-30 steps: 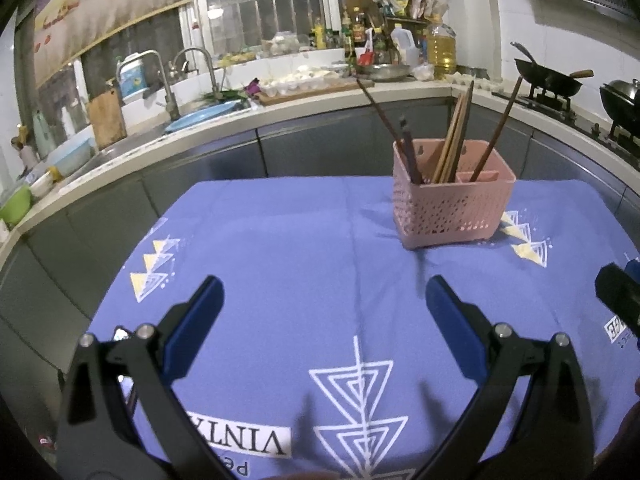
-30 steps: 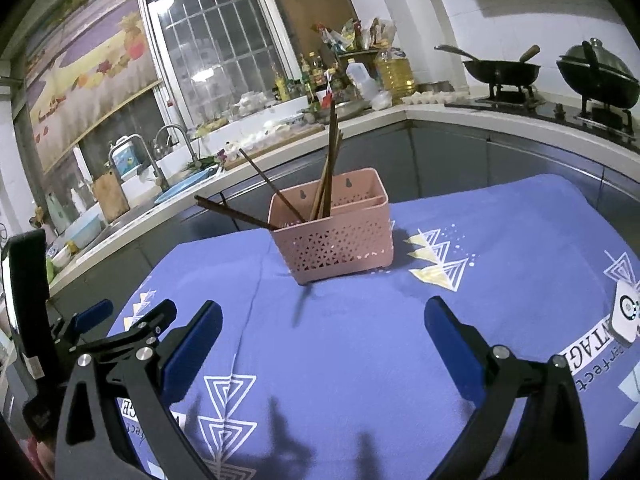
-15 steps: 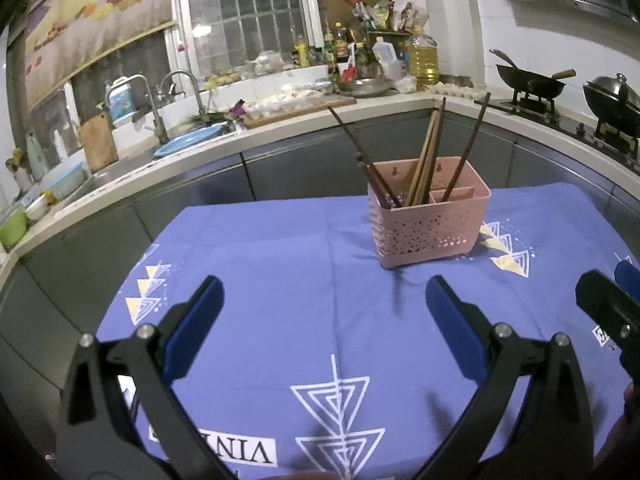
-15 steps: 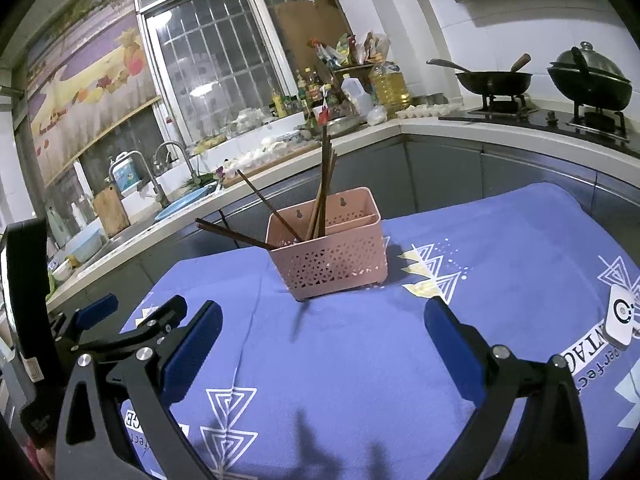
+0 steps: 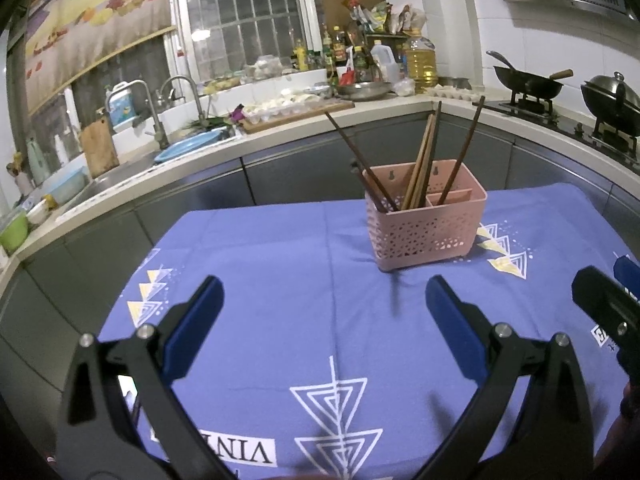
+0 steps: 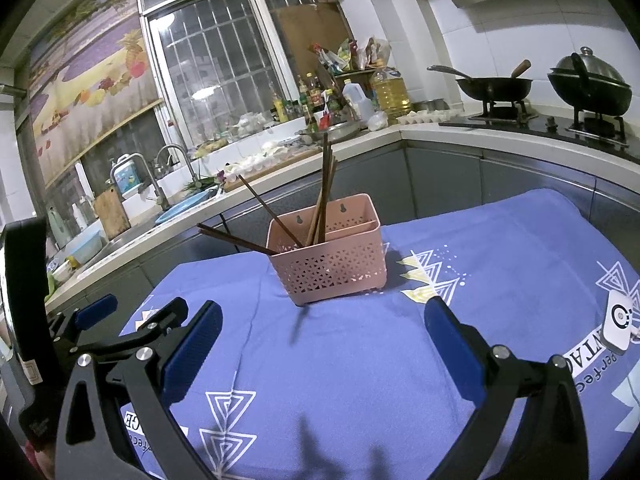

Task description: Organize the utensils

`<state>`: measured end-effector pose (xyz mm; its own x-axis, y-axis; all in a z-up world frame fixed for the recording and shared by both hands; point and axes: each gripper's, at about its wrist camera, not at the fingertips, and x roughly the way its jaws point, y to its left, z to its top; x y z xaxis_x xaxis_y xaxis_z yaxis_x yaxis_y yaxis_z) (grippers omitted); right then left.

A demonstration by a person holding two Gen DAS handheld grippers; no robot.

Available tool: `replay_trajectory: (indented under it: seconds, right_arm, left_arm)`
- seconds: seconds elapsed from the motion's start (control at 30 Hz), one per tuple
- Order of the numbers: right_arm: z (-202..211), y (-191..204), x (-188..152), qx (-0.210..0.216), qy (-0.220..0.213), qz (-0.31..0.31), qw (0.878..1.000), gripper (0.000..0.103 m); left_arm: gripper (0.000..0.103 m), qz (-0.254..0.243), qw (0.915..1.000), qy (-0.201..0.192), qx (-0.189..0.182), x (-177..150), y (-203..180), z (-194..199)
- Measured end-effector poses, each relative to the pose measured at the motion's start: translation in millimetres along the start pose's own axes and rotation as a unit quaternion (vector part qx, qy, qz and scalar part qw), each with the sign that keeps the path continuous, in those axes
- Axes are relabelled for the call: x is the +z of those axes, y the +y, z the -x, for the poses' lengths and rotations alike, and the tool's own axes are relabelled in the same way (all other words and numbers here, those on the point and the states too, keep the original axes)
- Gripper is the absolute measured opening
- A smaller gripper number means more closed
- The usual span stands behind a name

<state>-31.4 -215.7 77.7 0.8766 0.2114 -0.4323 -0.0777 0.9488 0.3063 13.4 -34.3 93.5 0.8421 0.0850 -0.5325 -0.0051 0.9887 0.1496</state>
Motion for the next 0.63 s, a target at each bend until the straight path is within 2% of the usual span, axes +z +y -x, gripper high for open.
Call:
replay_trajectory:
  seconds: [0.17, 0.27, 0.63]
  right_arm:
    - [0.1, 0.3, 0.0, 0.0, -0.001, 0.0, 1.0, 0.099]
    - [0.4, 1.9, 0.7, 0.0, -0.003, 0.006, 1.0, 0.099]
    - [-1.6, 1.7, -0.8, -0.005, -0.001, -0.002, 1.0, 0.099]
  left_arm:
    - [0.097, 0.004, 1.0, 0.001, -0.002, 0.1, 0.2, -0.1]
    - [0.097, 0.003, 0.9998, -0.017, 0.007, -0.4, -1.3, 4.9]
    - [0.097, 0.017, 0.9998, 0.007, -0.002, -0.9, 4.4, -3.4]
